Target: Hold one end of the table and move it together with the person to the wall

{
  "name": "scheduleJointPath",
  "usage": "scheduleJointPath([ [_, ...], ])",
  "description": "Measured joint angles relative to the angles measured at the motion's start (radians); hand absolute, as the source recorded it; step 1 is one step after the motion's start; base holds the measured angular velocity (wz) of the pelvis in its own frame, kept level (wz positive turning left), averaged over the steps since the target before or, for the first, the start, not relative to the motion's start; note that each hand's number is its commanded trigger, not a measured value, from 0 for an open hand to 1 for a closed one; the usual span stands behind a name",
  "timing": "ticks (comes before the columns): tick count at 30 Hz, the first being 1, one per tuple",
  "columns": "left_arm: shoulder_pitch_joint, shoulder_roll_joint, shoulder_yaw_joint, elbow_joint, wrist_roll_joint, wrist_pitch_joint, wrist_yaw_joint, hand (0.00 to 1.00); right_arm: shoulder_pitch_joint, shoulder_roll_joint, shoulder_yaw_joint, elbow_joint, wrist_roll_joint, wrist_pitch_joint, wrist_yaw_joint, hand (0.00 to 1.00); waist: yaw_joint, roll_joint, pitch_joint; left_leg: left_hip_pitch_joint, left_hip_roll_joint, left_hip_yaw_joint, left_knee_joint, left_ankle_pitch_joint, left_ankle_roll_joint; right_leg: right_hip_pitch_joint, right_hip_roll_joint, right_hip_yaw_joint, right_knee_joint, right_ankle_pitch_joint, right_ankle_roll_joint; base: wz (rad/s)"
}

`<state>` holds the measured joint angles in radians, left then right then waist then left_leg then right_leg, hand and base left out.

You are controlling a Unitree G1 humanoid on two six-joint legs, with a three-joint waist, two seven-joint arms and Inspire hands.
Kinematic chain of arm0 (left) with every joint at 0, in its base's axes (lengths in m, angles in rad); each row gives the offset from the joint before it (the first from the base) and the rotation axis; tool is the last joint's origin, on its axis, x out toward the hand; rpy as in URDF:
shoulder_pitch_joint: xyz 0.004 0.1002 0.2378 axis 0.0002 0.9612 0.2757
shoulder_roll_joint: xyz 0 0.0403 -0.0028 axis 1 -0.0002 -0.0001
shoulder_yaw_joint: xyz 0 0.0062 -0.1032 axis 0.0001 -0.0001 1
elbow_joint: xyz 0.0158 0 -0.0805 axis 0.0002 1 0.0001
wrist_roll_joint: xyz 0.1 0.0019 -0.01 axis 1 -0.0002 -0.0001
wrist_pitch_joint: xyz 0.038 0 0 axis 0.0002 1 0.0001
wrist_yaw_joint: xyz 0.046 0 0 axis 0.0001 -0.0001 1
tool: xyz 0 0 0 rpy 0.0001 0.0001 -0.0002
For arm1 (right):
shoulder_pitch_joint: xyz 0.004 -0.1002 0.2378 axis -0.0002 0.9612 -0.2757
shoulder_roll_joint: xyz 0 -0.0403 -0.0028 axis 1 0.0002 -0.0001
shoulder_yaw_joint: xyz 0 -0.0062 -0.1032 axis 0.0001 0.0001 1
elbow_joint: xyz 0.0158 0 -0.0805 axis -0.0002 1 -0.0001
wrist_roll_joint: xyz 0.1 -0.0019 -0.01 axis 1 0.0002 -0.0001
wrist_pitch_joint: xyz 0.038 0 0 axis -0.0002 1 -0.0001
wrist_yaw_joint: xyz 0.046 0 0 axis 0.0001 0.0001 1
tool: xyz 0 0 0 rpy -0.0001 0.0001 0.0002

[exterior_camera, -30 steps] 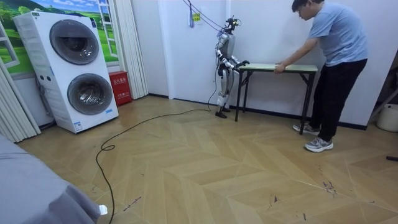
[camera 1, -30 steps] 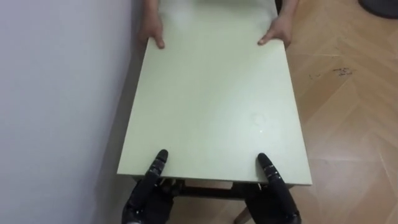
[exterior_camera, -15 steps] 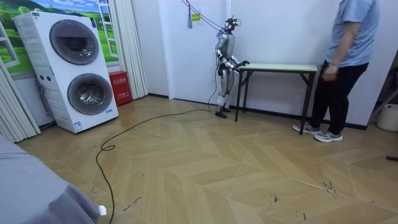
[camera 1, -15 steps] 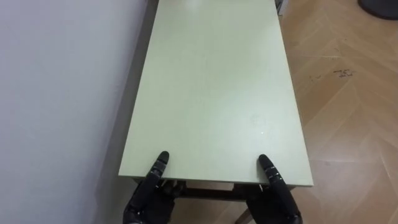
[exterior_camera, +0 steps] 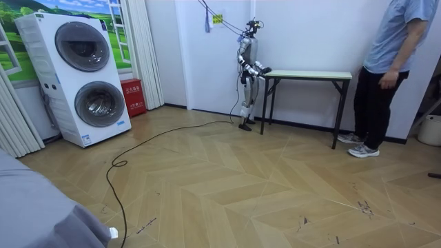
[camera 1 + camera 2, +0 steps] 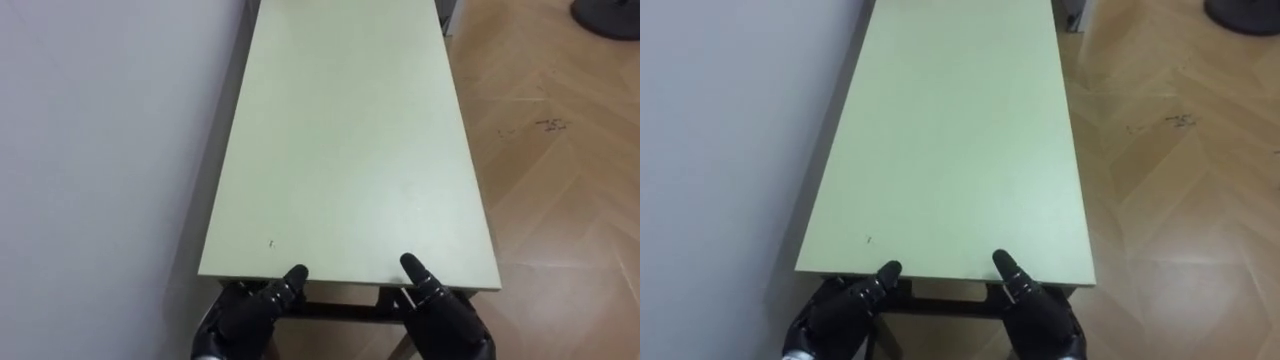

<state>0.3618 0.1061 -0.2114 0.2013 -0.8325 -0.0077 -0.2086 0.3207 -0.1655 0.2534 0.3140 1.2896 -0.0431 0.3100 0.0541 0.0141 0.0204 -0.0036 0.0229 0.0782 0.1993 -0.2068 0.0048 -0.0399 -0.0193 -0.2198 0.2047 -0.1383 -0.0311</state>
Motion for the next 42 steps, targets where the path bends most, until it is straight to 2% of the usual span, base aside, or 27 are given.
scheduleJointPath([
  [6,-0.003,-0.002,-0.001,0.041,0.02,-0.008,-0.021,0.0,0.0,0.004,-0.009,0.032,-0.012,-0.001,0.102,0.0,0.005,0.002,-0.0029,0.01,0.0,0.002,0.004,0.001,0.0,0.007,0.001,0.008,-0.001,0.0,0.0,-0.01],
  [7,-0.008,-0.003,-0.002,0.065,0.021,-0.008,-0.026,0.0,-0.003,0.009,-0.005,0.034,-0.011,0.0,0.115,0.0,0.005,0.004,-0.0054,0.012,0.0,0.002,0.004,0.001,0.0,0.011,0.001,0.009,-0.003,-0.001,0.001,0.0],
  [13,-0.013,-0.003,-0.003,0.096,0.021,-0.007,-0.04,0.0,-0.003,0.012,-0.003,0.056,-0.012,0.002,0.155,0.0,0.005,0.004,-0.0066,0.014,-0.001,0.002,0.003,0.0,0.0,0.014,0.0,0.01,-0.003,-0.003,0.003,0.0],
  [21,-0.007,0.001,0.001,0.114,0.051,-0.008,-0.049,0.0,-0.001,0.01,-0.021,0.069,-0.123,0.002,0.17,0.0,0.004,-0.001,-0.0101,0.016,-0.001,0.002,0.004,0.0,0.0,0.018,-0.001,0.005,-0.003,-0.003,0.003,0.01],
  [25,0.001,0.011,0.0,0.141,0.107,-0.009,-0.055,0.0,-0.004,0.011,-0.034,0.108,-0.265,0.001,0.183,0.0,0.001,-0.016,-0.0173,0.024,0.0,0.01,0.005,0.001,0.0,0.038,-0.001,-0.006,-0.019,-0.003,0.003,0.08],
  [29,0.002,0.038,-0.004,0.197,0.124,-0.021,-0.058,0.0,-0.004,-0.002,-0.036,0.124,-0.492,0.0,0.183,0.0,0.002,-0.025,-0.0163,0.032,0.0,0.01,0.0,0.0,0.0,0.044,0.0,-0.003,-0.02,-0.006,0.005,0.01],
  [32,0.001,0.058,-0.007,0.235,0.152,-0.028,-0.058,0.0,-0.008,-0.003,-0.034,0.154,-0.597,-0.001,0.183,0.0,0.003,-0.027,-0.0163,0.032,0.0,0.009,-0.003,0.0,0.0,0.045,0.0,-0.004,-0.02,-0.006,0.005,0.0],
  [39,-0.009,0.071,0.004,0.361,0.199,-0.045,-0.056,0.0,-0.038,-0.022,-0.036,0.296,-0.711,-0.002,0.139,0.0,0.002,-0.035,-0.013,0.031,-0.001,0.011,-0.002,0.0,0.0,0.043,-0.003,-0.007,-0.019,-0.008,0.005,0.01],
  [42,-0.021,0.071,0.016,0.448,0.195,-0.071,-0.055,0.0,-0.06,-0.022,-0.042,0.382,-0.757,-0.011,0.115,0.0,0.001,-0.046,-0.0114,0.032,0.0,0.01,-0.002,0.0,0.0,0.049,-0.004,-0.016,-0.019,-0.009,0.006,0.07],
])
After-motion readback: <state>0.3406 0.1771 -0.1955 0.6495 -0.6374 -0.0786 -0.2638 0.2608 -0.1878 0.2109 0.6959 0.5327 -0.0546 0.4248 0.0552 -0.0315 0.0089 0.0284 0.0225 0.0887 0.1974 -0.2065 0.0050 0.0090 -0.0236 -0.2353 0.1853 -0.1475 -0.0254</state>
